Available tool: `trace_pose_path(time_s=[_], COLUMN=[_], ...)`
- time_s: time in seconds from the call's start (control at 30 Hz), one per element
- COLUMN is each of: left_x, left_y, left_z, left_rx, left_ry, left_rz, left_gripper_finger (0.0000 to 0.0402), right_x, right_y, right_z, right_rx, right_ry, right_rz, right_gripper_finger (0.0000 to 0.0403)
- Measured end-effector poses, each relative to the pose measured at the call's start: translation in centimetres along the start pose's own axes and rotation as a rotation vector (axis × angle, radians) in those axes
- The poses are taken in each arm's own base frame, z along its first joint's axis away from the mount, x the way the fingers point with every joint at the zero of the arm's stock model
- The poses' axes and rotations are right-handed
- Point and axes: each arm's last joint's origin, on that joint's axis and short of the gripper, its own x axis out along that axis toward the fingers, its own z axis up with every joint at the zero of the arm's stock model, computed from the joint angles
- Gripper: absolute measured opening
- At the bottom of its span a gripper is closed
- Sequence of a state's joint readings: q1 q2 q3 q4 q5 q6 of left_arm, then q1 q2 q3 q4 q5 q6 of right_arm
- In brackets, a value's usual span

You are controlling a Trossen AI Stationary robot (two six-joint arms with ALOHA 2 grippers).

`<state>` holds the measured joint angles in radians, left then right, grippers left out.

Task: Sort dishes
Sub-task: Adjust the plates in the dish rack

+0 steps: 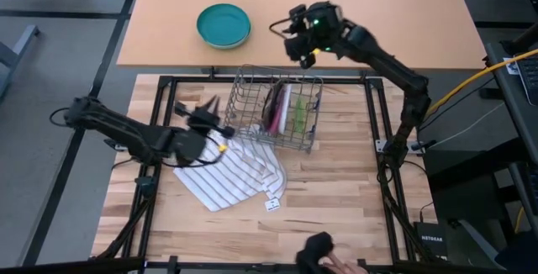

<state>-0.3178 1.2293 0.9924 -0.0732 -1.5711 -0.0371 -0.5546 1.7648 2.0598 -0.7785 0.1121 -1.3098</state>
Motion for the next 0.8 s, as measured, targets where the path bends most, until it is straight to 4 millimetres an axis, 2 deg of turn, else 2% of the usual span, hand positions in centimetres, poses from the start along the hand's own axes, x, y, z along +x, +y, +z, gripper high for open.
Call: trace_pose_path(time_s=[0.17,0.37,0.53,0.8], left_x=[-0.8,-2.0,-2.7,-3.4], left_y=[4.5,8.5,9.9,11.3], left_z=[0.9,-0.4,-1.9,-3.8], left_rx=[-0.105,-0.217,-0.240,-0.280], left_ry=[-0.009,-0.011,0.008,0.015], left_rz=[-0.040,-0.143,-0.225,-0.292], left_gripper_finger=[0.0030,0.0030,0.0031,0.0030], right_x=[-3.9,-5.8,-6.1,-6.4], right_y=[-1.7,-0.5,0.2,0.4], right_z=[-0.9,-2.3,-2.5,-2.6], right_rx=[0.134,0.213,0.257,0.365], right_ry=[-0.071,-0.243,-0.363,-0.371], right_rz=[0.039,0.276,0.390,0.446], right_gripper_finger=[0.0138,0.0138,0.0138,0.0138])
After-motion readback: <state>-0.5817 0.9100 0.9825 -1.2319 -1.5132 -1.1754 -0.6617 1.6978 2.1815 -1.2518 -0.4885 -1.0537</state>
